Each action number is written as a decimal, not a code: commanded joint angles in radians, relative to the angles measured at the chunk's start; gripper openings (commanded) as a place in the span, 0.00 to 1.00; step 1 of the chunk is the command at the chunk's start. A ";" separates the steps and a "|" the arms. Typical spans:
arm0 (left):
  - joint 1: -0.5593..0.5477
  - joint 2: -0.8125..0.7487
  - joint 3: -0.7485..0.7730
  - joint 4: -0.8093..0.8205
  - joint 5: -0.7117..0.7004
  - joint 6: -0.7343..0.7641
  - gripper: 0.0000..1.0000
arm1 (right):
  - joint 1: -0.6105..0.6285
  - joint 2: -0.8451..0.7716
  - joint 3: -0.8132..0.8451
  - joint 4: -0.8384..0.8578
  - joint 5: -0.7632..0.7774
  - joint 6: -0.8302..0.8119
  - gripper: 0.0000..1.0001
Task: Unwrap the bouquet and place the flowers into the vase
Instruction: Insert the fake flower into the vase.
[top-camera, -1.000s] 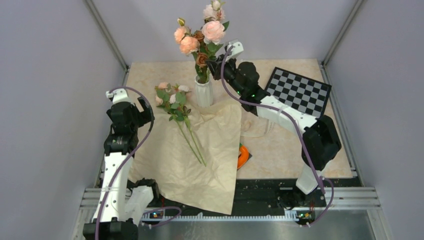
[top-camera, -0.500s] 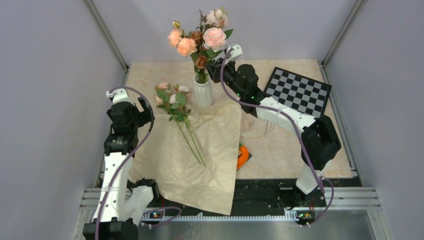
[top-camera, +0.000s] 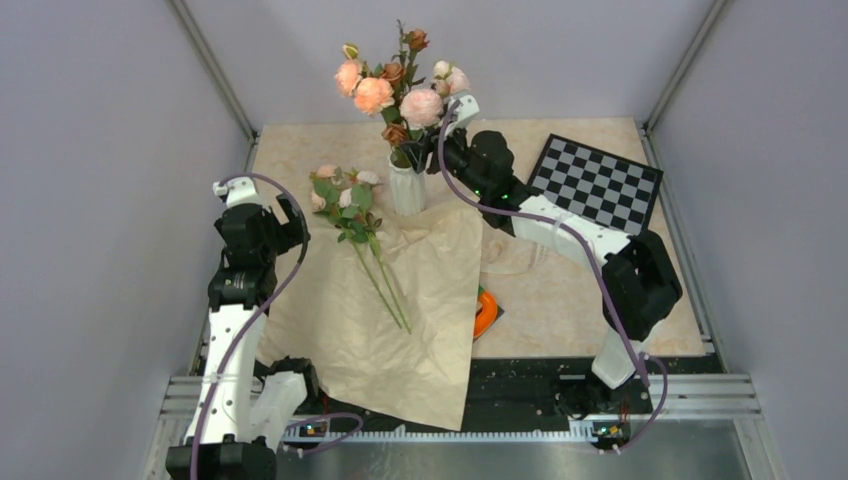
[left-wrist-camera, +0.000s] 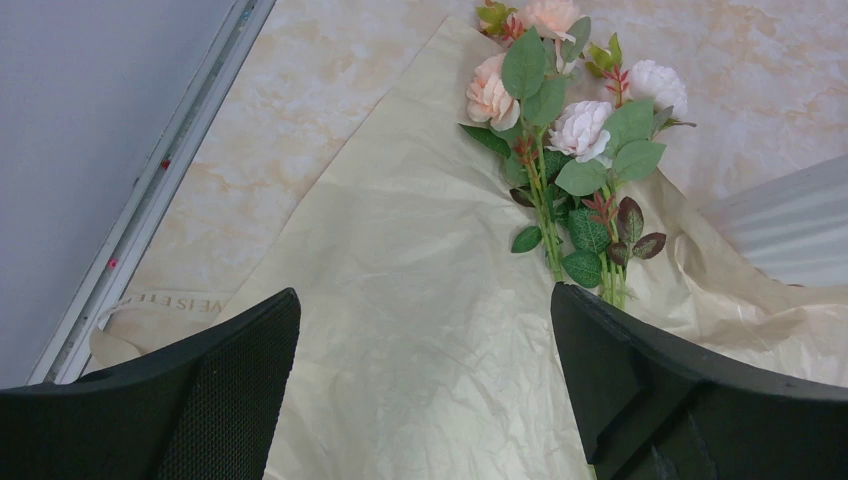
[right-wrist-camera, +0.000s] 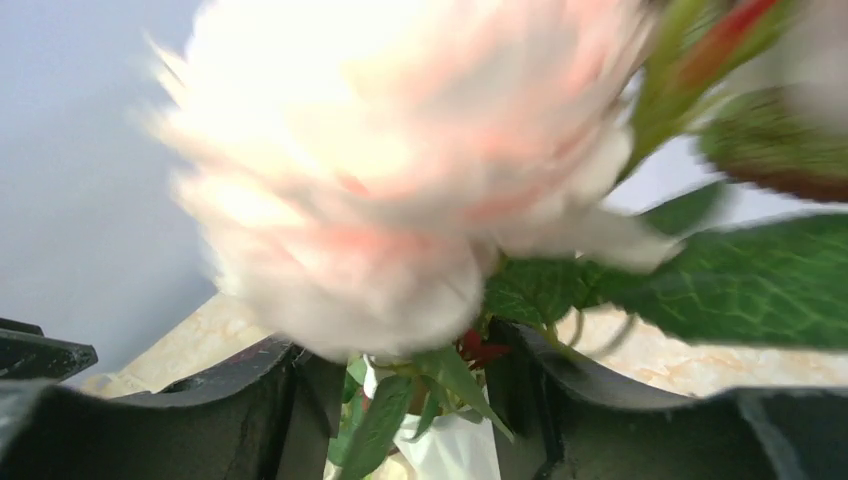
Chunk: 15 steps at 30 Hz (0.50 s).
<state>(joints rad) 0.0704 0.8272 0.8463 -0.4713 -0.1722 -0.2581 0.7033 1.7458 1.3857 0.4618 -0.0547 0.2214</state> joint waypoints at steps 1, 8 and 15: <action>0.005 0.001 -0.009 0.039 0.016 0.011 0.99 | 0.005 -0.036 0.026 0.001 -0.036 -0.007 0.55; 0.005 0.006 -0.009 0.037 0.029 0.008 0.99 | 0.005 -0.067 0.019 -0.022 -0.064 -0.015 0.65; 0.005 0.008 -0.011 0.036 0.036 0.008 0.99 | 0.005 -0.112 -0.002 -0.029 -0.062 -0.016 0.81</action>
<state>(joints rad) 0.0704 0.8295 0.8459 -0.4713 -0.1467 -0.2584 0.7040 1.7187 1.3853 0.4137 -0.1074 0.2176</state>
